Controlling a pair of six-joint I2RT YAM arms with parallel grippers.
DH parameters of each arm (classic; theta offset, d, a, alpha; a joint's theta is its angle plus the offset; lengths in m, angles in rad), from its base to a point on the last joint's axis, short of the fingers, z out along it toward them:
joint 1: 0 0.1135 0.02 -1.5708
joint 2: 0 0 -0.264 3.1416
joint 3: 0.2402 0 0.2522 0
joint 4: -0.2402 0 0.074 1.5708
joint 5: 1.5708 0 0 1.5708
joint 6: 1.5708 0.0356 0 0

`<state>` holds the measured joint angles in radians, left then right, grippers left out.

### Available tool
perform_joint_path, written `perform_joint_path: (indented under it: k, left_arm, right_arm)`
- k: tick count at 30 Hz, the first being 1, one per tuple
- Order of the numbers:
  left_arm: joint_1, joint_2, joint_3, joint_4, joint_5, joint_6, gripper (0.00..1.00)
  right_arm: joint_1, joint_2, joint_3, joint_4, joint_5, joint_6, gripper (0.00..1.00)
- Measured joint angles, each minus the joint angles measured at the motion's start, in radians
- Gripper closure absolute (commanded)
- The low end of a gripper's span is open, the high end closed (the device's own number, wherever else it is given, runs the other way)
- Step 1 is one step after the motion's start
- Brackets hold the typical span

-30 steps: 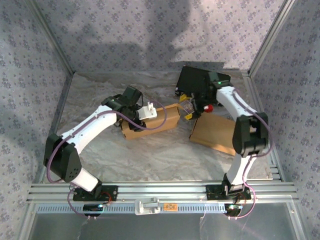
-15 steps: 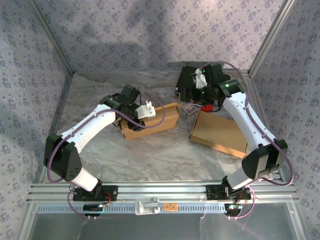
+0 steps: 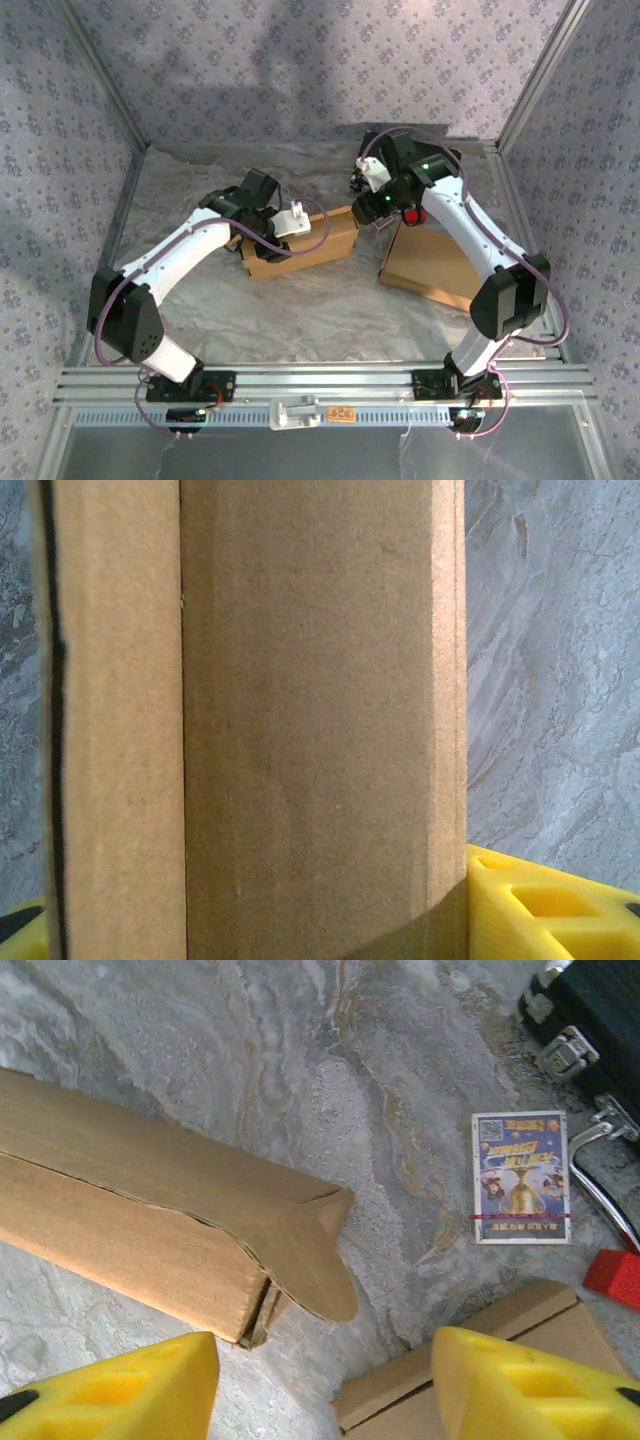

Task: Fold the paper box

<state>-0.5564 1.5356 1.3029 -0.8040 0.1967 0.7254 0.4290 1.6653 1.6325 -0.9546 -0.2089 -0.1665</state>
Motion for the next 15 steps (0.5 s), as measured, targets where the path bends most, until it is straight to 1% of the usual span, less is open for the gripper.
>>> perform_joint_path:
  k: [2, 6, 8, 12, 15]
  left_arm:
    - [0.000, 0.000, 0.000, 0.000, 0.002, 0.000, 0.41]
    - [0.000, 0.000, 0.000, 0.000, 0.002, 0.000, 0.41]
    - [0.000, 0.000, 0.000, 0.000, 0.002, 0.000, 0.41]
    - [0.000, 0.000, 0.000, 0.000, 0.002, 0.000, 0.41]
    - [0.001, 0.000, 0.000, 0.000, 0.002, 0.000, 0.41]
  right_arm:
    - [0.012, 0.014, 0.011, 0.000, 0.008, -0.010, 0.50]
    - [0.019, 0.047, 0.051, 0.000, 0.018, -0.024, 0.66]
    - [0.024, 0.057, 0.060, 0.000, 0.022, -0.027, 0.69]
    - [0.033, 0.061, 0.061, -0.003, 0.031, -0.026, 0.72]
    - [0.037, 0.061, 0.061, -0.007, 0.039, -0.026, 0.76]
